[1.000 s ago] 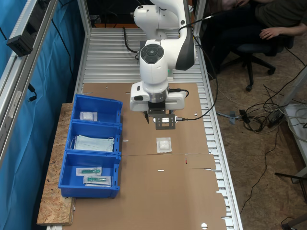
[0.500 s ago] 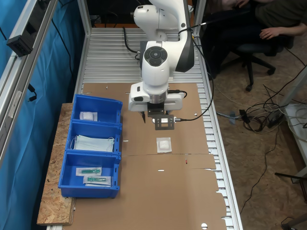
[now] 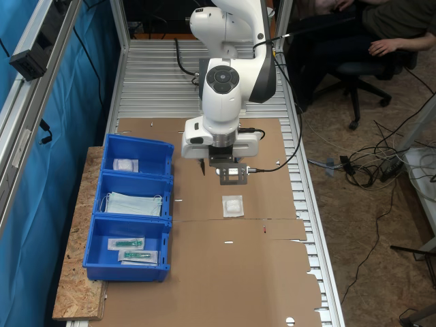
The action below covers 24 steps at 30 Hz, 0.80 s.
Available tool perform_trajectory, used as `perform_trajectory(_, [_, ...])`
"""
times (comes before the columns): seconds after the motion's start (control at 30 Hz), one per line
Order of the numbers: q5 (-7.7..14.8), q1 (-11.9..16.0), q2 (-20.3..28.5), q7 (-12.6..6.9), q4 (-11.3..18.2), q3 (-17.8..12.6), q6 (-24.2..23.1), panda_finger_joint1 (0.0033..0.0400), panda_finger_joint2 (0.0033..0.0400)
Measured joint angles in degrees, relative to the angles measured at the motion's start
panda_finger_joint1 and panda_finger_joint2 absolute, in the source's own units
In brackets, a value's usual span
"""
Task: Pick and place sorting task of medical equipment.
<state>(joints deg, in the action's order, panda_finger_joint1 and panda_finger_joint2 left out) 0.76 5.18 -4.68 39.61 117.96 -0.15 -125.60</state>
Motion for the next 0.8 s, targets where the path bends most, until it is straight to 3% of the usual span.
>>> perform_trajectory(0.8, [0.4, 0.0, -0.77, 0.0, 0.0, 0.44, -0.16, 0.04, 0.04])
